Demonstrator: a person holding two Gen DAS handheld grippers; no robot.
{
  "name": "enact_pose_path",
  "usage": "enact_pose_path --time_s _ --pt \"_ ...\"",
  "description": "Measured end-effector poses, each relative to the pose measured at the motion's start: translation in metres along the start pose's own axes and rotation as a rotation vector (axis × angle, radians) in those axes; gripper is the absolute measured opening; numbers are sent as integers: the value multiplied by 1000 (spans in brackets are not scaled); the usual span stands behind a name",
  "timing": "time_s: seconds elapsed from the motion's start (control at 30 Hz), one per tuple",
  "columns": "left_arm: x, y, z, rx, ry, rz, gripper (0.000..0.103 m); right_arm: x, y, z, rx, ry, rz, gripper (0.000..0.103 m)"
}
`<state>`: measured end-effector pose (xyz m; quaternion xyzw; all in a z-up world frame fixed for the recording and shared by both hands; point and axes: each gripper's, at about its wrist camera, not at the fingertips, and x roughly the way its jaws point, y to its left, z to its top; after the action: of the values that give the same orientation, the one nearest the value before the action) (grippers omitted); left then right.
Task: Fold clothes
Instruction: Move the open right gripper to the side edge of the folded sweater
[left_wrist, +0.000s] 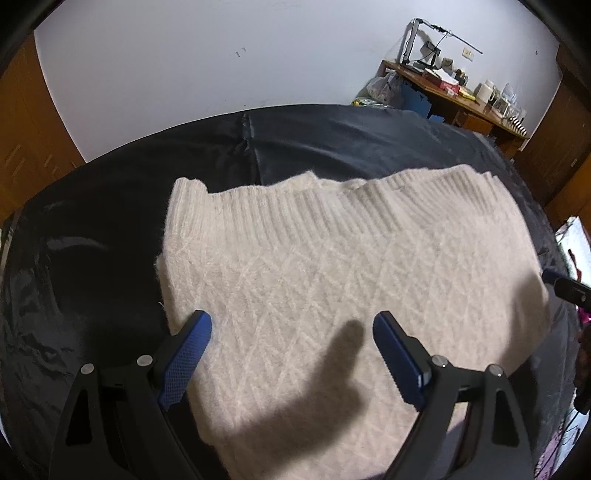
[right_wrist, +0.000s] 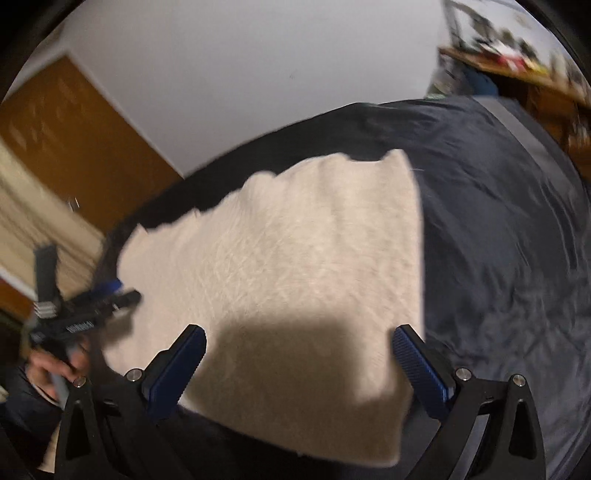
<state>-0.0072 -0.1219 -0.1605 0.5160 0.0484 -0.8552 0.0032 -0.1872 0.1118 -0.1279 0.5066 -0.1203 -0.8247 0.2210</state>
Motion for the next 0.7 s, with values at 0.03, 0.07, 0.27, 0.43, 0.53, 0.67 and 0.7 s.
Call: enact_pose_path --time_s 0.03,0.07,0.27,0.43,0.53,0.67,0.7 --pt "-2 -1 1 -4 -1 -7 91 -5 -6 -1 25 -7 -5 102" --pt "-4 -2 2 -9 -3 -15 91 -12 -14 -2 53 -11 -21 102" --pt "-14 -16 6 -16 -18 -33 91 -27 -47 -4 144 -32 6 102" --pt "-23 -28 5 -25 -24 4 91 -14 -63 0 164 14 122 102" --pt "-29 -34 4 -34 -26 34 91 -1 -71 6 173 36 179 102" --pt "-35 -41 3 -43 -36 86 91 14 -80 14 179 55 245 102" --pt "-38 -42 2 -48 -38 98 91 17 -81 17 168 56 258 102"
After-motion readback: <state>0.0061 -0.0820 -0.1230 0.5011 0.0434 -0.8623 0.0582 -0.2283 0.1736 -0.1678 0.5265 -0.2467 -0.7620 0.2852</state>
